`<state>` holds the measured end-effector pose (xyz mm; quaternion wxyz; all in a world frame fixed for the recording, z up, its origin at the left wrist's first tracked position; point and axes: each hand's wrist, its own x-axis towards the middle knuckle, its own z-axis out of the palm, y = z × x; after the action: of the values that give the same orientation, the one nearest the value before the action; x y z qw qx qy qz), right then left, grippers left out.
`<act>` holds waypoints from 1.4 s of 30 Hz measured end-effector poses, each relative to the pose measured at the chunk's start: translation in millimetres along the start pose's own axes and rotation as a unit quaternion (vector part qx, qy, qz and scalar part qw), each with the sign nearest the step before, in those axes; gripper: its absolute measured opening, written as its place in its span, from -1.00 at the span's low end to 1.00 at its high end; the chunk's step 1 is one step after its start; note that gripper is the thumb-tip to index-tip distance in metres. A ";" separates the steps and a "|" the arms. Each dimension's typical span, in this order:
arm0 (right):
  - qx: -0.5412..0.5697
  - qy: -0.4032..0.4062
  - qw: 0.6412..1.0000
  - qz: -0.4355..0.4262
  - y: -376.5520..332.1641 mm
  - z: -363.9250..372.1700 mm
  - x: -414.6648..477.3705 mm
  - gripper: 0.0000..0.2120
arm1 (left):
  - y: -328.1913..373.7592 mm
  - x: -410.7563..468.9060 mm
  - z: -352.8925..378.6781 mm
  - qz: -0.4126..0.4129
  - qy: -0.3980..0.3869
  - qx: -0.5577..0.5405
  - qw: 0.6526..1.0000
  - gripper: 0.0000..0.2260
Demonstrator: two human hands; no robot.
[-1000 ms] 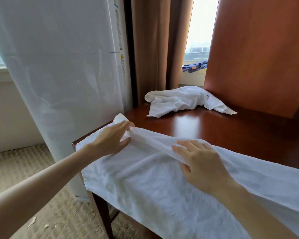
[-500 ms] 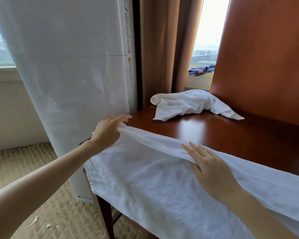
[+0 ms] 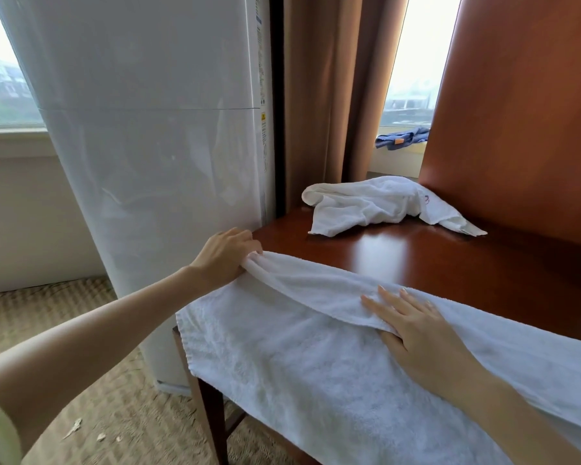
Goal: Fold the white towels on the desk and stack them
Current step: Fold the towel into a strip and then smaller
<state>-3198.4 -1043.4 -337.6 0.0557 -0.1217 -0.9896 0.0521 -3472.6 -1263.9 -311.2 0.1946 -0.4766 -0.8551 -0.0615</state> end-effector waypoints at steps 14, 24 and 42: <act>-0.015 -0.007 1.000 0.006 0.3 2.0 1.8 -0.53 | -20.7 11.6 12.9 -0.002 -0.096 -0.016 0.995 -0.38; -0.072 0.019 0.996 -0.057 -0.7 -2.5 0.0 -0.50 | -30.1 -33.4 -4.9 -0.022 -0.220 -0.059 0.973 -0.27; -0.027 -0.057 0.996 -0.070 7.8 1.8 9.9 -0.54 | 48.2 1.4 12.8 -0.005 -0.266 -0.096 0.959 -0.26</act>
<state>-3206.4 -1033.6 -339.3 -0.0002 -0.0508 -0.9983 0.0284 -3436.4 -1233.2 -326.3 -0.0872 -0.4876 -0.8686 -0.0149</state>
